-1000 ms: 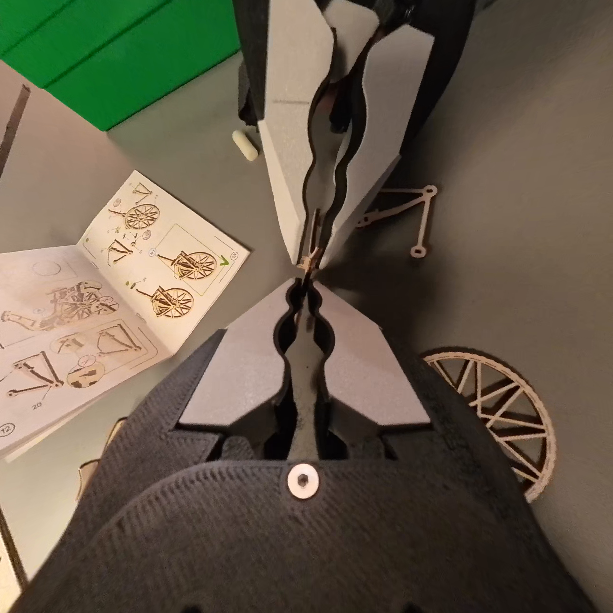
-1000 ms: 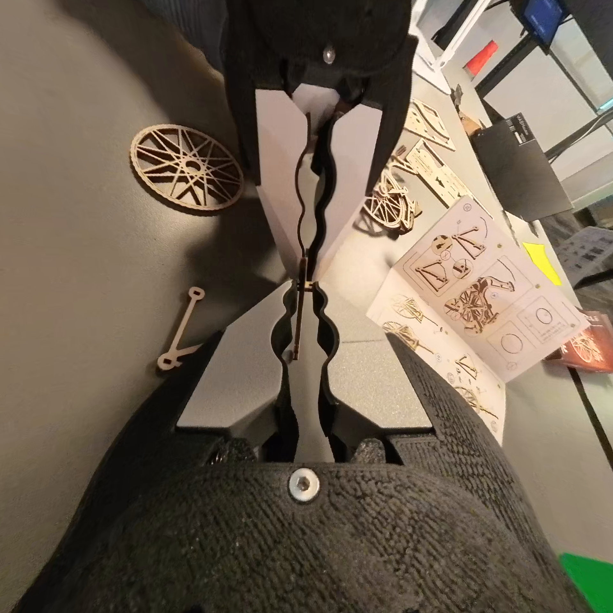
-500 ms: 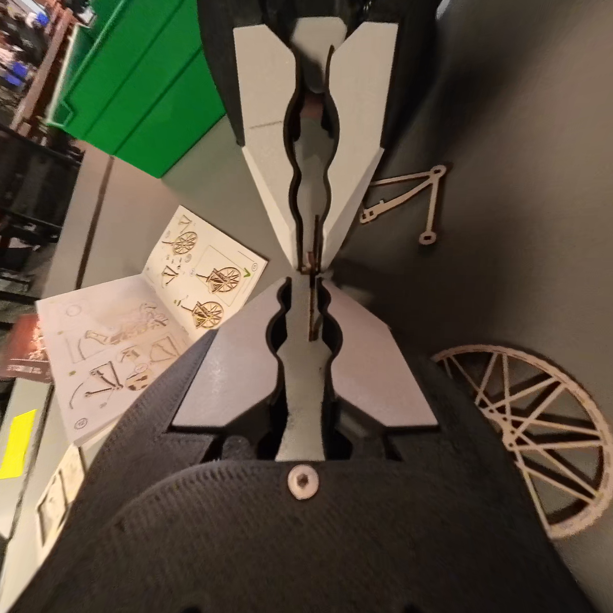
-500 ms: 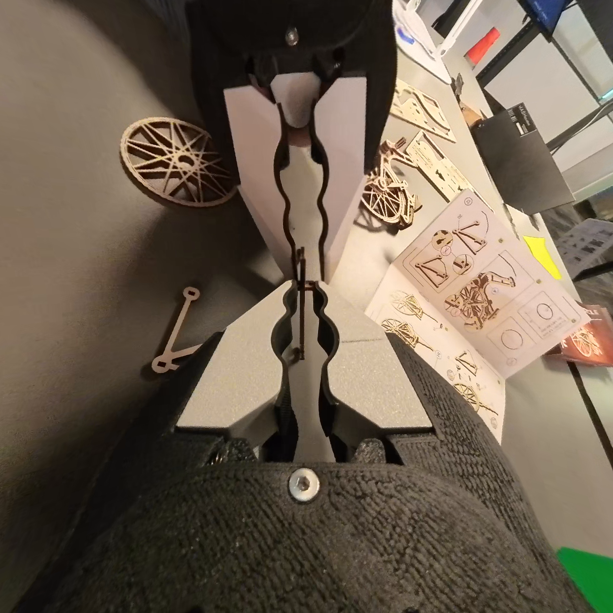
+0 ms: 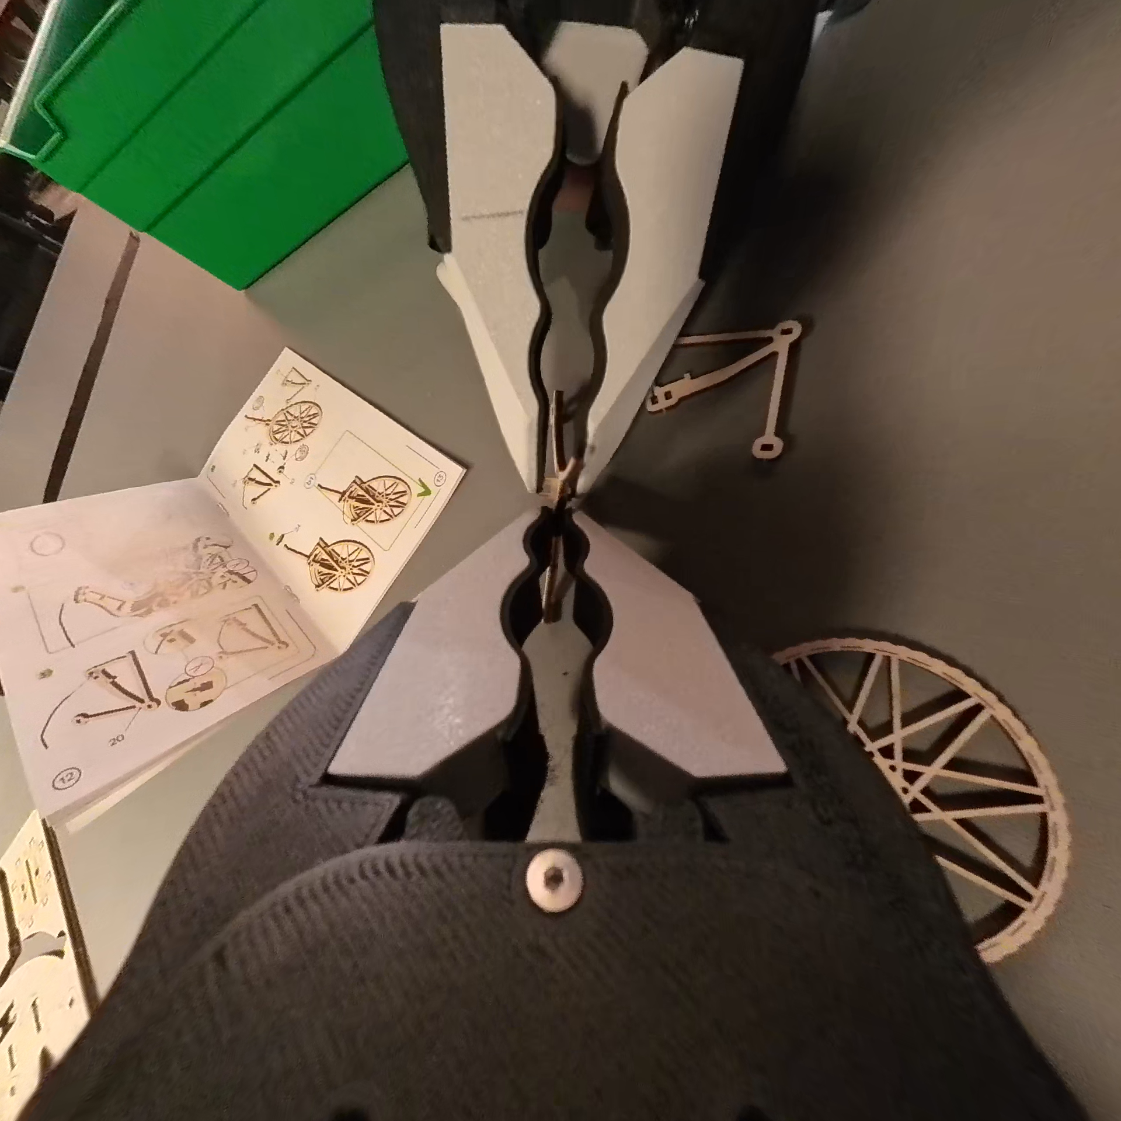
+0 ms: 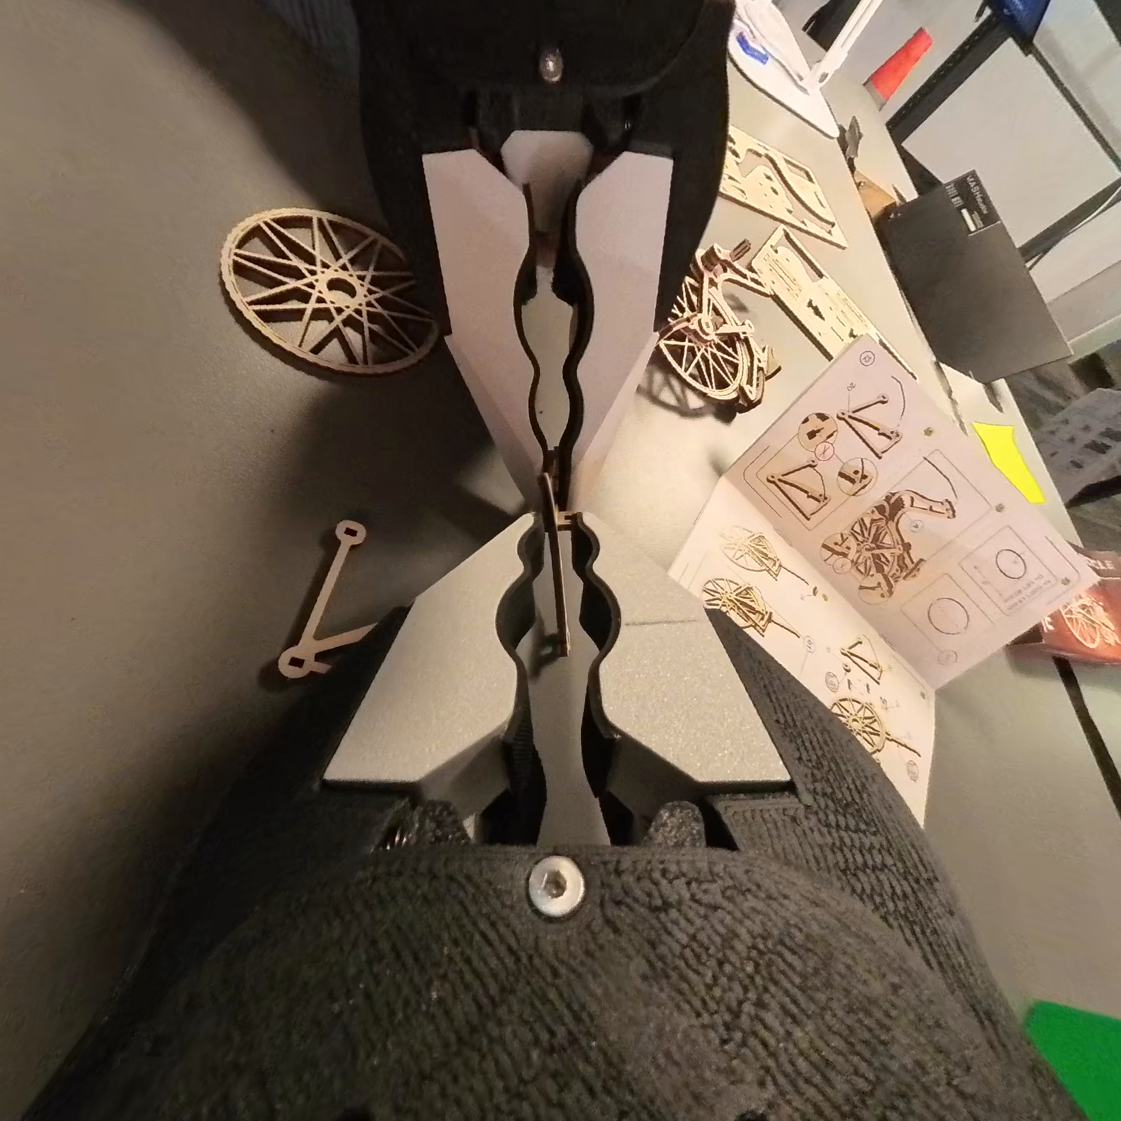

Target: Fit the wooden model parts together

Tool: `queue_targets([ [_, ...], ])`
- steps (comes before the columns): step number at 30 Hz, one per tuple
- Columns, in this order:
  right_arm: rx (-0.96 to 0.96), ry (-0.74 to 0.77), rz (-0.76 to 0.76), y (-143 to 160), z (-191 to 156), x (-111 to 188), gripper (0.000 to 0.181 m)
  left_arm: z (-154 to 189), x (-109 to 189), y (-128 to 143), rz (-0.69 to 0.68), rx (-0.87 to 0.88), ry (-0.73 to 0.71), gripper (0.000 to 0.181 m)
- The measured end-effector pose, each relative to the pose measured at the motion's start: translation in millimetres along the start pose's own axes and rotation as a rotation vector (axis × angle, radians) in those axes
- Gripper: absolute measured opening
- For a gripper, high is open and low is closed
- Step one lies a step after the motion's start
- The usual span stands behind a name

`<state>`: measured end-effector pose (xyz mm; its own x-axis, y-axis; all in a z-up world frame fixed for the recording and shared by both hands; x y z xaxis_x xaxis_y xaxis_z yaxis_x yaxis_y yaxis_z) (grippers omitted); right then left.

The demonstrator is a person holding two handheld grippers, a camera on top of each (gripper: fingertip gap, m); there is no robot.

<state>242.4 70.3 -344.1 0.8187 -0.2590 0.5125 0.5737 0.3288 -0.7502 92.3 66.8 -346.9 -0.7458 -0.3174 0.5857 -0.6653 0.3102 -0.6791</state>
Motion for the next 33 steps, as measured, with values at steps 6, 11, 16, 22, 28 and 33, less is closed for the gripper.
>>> queue_targets([
  [6,0.003,-0.004,-0.002,0.3,-0.2,0.0,0.006,-0.5,-0.1,0.2,0.003,0.007,0.008,0.002],
  [11,0.003,-0.017,0.001,1.2,0.1,1.2,0.006,-1.3,-0.7,0.0,0.009,0.028,0.023,0.001],
  [16,0.001,-0.026,0.004,1.6,0.4,2.0,0.006,-1.4,-1.4,-0.6,0.013,0.039,0.033,0.001],
  [22,-0.054,-0.076,0.006,2.3,3.8,4.0,0.006,-4.1,-2.4,-0.9,0.022,0.094,0.080,0.002],
  [28,-0.121,-0.102,0.029,2.5,9.3,6.6,0.006,-8.5,-2.2,-0.6,0.049,0.142,0.118,0.008],
  [33,-0.152,-0.126,0.037,3.2,10.9,8.9,0.006,-6.7,-2.1,-0.6,0.048,0.103,0.105,0.004],
])
Point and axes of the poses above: each gripper's, where its closed fingertips meet, x back along the fingers, y out of its underside, z = x × y across the jaws, the point moved 10 cm from there along x, back along the fingers, and after that the axes turned 3 degrees about -x, right-handed, at the moved point
